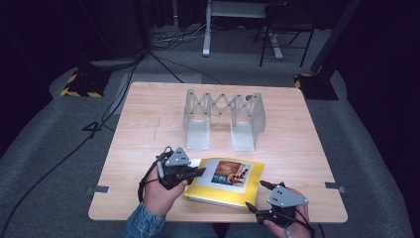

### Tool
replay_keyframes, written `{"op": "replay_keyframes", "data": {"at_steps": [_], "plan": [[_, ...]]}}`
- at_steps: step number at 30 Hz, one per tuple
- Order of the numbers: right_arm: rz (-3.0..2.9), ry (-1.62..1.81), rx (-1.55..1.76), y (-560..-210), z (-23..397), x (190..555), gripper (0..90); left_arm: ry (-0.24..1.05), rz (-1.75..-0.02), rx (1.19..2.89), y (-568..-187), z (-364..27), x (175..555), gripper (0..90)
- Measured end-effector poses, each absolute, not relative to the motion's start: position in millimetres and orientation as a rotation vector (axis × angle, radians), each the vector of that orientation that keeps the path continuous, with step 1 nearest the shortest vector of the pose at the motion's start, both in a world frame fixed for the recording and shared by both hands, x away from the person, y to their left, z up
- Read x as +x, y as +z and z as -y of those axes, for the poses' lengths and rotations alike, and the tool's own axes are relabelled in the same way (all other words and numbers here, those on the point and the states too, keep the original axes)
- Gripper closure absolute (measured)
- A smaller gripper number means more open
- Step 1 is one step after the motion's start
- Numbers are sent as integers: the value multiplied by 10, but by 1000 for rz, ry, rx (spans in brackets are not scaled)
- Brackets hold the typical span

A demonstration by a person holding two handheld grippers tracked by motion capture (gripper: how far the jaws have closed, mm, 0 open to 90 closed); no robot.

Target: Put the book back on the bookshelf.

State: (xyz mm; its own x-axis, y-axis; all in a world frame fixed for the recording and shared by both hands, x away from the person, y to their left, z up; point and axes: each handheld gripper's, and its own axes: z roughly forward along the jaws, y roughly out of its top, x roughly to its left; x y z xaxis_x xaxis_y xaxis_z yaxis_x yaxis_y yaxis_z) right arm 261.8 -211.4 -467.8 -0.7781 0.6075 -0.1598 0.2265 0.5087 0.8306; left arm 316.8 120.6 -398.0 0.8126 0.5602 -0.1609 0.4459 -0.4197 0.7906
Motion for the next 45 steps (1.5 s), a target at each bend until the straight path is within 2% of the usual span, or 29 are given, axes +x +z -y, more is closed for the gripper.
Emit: {"op": "replay_keyframes", "data": {"at_steps": [24,45], "plan": [[-2356,1126,524,-4876,1695,2654,163,115,-747,2087,-3917,-1143,3226,894],[-2229,1076,484,-5018,1617,2713,154,52,-738,2059,-3928,-1069,3338,892]]}}
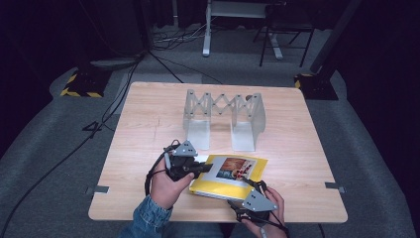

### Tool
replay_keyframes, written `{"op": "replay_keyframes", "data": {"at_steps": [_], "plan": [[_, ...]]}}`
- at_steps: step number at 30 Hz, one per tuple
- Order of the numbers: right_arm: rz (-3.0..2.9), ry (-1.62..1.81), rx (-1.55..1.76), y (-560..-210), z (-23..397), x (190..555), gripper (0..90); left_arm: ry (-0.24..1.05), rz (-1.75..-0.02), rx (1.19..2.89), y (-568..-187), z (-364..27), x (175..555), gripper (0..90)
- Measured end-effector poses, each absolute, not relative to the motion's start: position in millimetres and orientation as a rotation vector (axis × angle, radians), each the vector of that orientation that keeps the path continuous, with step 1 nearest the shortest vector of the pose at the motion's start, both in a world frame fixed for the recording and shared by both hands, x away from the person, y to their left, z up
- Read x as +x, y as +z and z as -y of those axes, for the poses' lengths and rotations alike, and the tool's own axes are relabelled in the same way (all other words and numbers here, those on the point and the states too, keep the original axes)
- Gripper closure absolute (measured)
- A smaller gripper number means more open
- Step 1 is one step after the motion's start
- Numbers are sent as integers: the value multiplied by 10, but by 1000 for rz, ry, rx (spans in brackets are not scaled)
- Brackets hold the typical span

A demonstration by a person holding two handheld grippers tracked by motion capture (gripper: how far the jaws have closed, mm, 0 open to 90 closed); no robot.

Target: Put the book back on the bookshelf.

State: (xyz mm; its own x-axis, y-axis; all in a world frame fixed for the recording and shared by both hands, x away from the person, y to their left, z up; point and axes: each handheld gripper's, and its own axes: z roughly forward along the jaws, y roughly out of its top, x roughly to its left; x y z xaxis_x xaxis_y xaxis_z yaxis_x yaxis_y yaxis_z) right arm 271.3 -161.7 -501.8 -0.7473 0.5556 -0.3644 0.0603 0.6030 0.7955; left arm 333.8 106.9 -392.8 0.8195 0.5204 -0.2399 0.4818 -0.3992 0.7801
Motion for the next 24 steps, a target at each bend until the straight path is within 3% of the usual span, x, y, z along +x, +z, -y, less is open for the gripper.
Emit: {"op": "replay_keyframes", "data": {"at_steps": [24], "plan": [[-2113,893,374,-5141,1442,2868,149,-18,-745,2039,-3991,-1057,3415,893]]}}
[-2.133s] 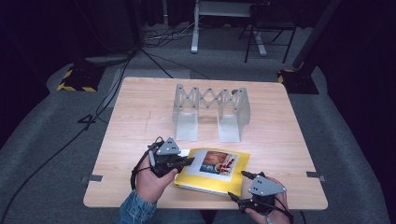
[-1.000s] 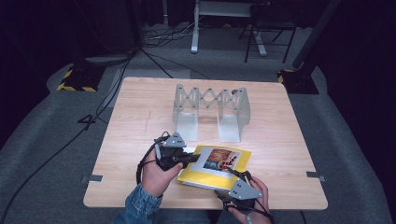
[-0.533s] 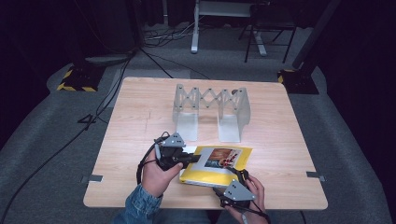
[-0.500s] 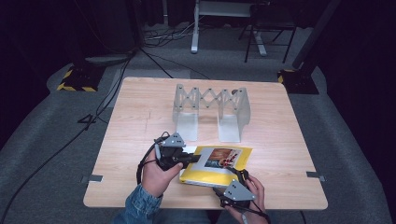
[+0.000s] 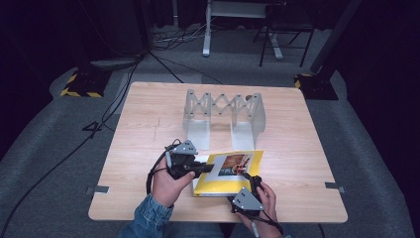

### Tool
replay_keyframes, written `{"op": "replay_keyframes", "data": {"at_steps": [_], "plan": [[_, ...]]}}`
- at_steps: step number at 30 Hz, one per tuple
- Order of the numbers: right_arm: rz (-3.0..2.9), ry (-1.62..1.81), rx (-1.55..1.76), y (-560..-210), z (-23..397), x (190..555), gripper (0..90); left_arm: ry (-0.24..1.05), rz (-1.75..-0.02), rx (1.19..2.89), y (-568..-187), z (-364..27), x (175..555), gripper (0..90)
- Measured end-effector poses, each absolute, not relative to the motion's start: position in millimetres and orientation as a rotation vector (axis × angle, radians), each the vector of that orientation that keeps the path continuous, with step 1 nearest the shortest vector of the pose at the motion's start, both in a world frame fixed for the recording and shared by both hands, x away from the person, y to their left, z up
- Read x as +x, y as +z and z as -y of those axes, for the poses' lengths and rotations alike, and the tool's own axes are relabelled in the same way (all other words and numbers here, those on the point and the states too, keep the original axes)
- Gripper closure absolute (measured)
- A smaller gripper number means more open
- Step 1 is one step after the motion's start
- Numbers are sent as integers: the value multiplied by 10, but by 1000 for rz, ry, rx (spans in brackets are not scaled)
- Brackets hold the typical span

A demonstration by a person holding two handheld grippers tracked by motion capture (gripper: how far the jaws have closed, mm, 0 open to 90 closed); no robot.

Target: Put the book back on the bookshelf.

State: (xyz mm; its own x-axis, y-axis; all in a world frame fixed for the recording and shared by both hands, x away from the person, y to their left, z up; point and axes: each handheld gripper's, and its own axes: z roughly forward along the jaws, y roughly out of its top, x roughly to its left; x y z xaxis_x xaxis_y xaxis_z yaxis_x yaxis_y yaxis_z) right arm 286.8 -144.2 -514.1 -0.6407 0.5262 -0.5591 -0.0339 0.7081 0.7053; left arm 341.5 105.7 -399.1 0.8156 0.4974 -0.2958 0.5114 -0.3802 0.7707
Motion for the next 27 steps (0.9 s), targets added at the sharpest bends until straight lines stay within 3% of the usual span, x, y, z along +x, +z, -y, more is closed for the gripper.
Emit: {"op": "replay_keyframes", "data": {"at_steps": [6,9,15,19,27], "plan": [[-2094,850,335,-5139,1424,2923,185,-24,-753,2027,-4011,-1069,3435,893],[-2125,796,256,-5131,1401,2908,392,-5,-768,2045,-4035,-1060,3440,892],[-2122,701,132,-5122,1336,2821,610,35,-787,2052,-4052,-1052,3442,891],[-2127,666,81,-5091,1321,2786,673,75,-809,2042,-4069,-1073,3455,881],[-2129,660,0,-4977,1265,2665,727,169,-928,1992,-4107,-1242,3475,710]]}}
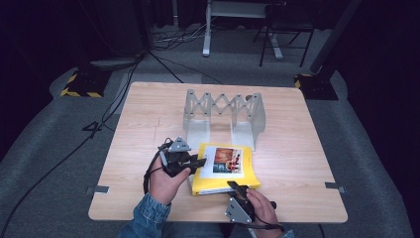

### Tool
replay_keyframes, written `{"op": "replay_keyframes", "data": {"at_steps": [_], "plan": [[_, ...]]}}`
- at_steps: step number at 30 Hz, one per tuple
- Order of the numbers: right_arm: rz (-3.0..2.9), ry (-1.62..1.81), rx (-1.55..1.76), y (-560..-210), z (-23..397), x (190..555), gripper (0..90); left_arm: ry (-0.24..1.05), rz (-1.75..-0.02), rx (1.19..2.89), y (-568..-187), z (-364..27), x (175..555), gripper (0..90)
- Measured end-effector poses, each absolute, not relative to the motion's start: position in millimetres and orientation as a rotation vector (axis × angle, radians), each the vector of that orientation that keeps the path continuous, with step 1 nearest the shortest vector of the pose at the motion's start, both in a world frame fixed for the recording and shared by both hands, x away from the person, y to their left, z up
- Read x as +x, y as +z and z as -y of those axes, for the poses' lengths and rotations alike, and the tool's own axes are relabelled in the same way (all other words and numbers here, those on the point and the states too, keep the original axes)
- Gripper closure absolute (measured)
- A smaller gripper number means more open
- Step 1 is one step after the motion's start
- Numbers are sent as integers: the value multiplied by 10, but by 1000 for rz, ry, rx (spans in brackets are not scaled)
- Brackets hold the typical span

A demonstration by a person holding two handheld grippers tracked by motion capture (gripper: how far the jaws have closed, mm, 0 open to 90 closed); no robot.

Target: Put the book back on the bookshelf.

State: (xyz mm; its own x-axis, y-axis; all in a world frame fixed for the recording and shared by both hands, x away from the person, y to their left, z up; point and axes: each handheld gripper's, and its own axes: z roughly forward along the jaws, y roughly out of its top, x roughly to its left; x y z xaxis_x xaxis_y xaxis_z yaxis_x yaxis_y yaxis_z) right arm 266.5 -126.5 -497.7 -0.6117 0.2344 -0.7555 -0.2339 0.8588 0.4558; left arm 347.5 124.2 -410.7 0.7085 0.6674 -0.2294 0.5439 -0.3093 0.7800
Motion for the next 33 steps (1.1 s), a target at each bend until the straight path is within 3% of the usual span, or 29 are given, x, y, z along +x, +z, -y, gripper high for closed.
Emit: {"op": "replay_keyframes", "data": {"at_steps": [2,3,9,20,33], "plan": [[-2122,667,-21,-4943,1255,2639,737,208,-967,1959,-4106,-1301,3462,639],[-2124,672,-23,-4925,1254,2627,741,235,-987,1944,-4103,-1338,3455,552],[-2144,726,-10,-4846,1264,2620,765,312,-1049,1927,-4115,-1522,3411,424],[-2124,854,60,-4556,1382,2671,767,397,-1094,1873,-4146,-1864,3283,373],[-2064,1034,168,-4194,1563,2748,767,431,-1146,1939,-4379,-2071,3194,347]]}}
